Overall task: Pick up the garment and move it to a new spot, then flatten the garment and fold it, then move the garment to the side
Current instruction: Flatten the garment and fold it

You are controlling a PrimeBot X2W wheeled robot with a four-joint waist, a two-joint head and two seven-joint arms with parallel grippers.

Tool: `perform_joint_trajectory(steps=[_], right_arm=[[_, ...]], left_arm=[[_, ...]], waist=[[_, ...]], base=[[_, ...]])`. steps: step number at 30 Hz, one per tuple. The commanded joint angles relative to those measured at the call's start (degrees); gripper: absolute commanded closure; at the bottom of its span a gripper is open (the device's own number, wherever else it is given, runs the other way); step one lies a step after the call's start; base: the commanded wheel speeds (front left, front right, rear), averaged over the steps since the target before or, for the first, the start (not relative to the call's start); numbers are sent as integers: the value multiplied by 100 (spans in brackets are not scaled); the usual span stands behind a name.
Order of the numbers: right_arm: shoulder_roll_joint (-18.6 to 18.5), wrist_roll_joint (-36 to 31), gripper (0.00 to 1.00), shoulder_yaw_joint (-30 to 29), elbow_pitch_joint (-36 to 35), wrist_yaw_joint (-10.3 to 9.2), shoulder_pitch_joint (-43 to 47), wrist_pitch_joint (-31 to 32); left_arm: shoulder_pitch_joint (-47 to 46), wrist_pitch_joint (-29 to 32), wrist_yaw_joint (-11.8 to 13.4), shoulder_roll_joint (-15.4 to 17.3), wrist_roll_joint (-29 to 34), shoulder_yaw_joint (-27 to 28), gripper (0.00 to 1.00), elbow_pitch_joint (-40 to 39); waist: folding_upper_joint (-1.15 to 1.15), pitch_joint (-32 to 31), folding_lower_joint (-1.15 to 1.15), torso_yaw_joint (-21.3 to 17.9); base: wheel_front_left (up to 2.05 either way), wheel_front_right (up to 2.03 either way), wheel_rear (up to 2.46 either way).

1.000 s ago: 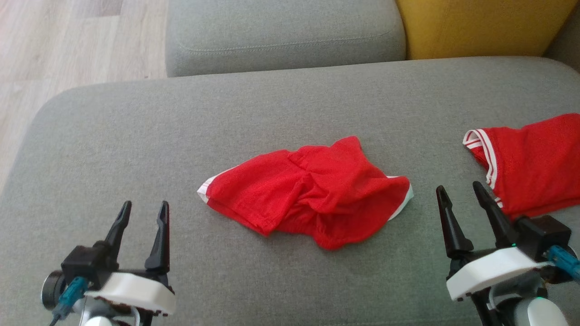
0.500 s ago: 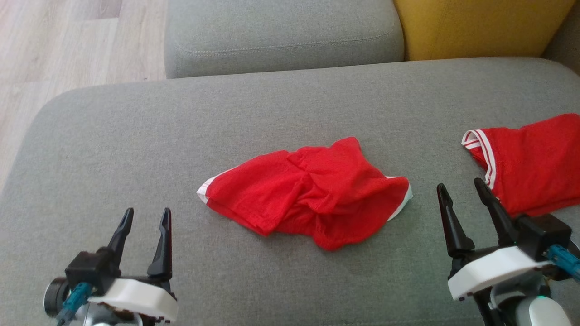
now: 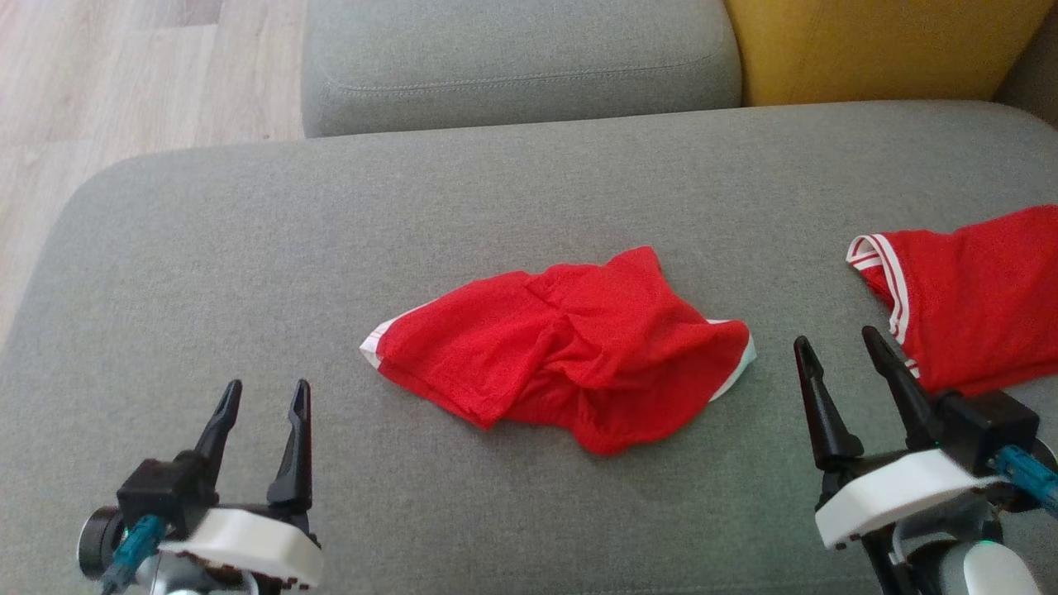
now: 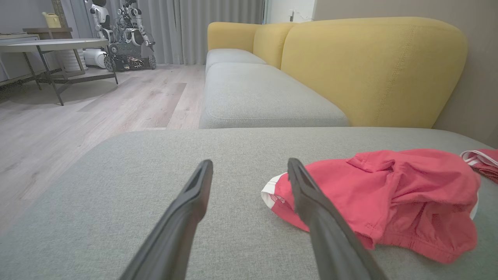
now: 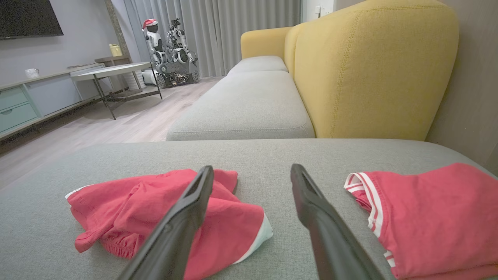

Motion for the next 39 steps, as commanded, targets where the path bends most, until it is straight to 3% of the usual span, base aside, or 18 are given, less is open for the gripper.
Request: perform_joint_trajectory(steps=[1,7,14,20,27,34,36,37,39], right_arm=[[-45,21,0,127,-205,-5,-95,-4],[-118,2,0,426,-106,-5,-175,71],[-312,85,0,1738,479,-5,-754,94],[-356,142,0,2874,1562,-5,-1543,-15],[-315,93,0,3378,2622,-5,-2210,-188],[-275,-189,0,3500,3596,-5,-2749,-307],[-245,-237,73,3487,3848,-5,-2844,-315],[-223,-235,100,3478,3946,-5,-2880,-343],[-180,-212,100,3454,4064,-5,-2961,-412]], left_arm=[[-257,7,41,126,-32,190,0,-216],[-323,-12,68,136,-21,160,0,-256],[-717,-55,34,57,24,33,0,-245],[-1135,-197,-68,-115,33,-116,0,-21],[-1517,-308,-191,-346,66,-308,0,222],[-1731,-377,-280,-564,113,-378,0,414],[-1748,-383,-293,-606,131,-373,0,443],[-1754,-384,-300,-624,141,-363,0,441],[-1751,-386,-319,-651,163,-331,0,422]], waist=[[0,4,0,5],[0,113,0,60],[0,460,0,365],[0,693,0,817],[0,878,0,1353],[0,981,0,1697],[0,975,0,1741],[0,969,0,1756],[0,957,0,1772]], base=[[0,0,0],[0,0,0],[0,0,0],[0,0,0],[0,0,0],[0,0,0],[0,0,0],[0,0,0],[0,0,0]])
